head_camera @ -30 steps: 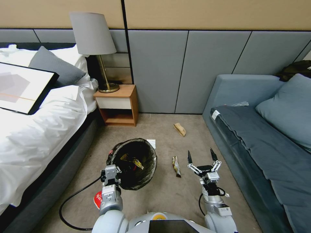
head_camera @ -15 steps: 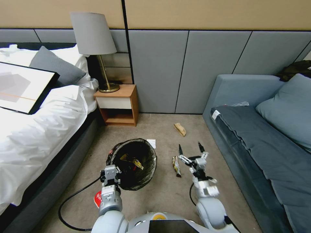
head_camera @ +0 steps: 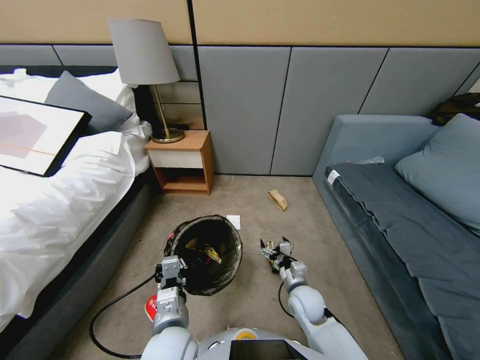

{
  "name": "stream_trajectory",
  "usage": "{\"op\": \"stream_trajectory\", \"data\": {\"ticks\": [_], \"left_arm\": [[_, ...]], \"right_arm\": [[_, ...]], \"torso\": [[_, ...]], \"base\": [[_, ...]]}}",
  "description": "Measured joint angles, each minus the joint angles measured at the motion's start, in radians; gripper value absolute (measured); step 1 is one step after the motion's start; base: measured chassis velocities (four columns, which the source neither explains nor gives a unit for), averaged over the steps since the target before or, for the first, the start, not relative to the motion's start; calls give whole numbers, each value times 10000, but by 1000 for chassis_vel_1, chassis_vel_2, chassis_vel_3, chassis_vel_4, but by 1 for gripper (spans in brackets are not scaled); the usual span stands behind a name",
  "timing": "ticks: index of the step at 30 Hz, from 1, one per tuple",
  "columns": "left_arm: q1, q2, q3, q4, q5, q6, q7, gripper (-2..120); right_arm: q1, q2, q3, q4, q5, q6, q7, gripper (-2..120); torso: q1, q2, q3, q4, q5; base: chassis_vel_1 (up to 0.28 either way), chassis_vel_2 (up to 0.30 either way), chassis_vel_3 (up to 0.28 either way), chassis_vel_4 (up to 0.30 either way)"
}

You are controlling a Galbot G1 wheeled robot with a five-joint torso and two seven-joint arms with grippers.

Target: Pick up the trash bin, then pick up the garbage from the floor and place it into the trash bin.

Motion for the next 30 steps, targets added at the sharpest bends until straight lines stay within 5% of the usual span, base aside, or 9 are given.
{"op": "stream_trajectory", "data": {"ticks": [30], "left_arm": [[42,-46,-38,-60,4,-48,-48,1]], "right_arm": [[2236,572,207,-5007,-335,1105,-886,92]], "torso": [[0,0,0,-1,0]], "base": [[0,0,0,0]]}}
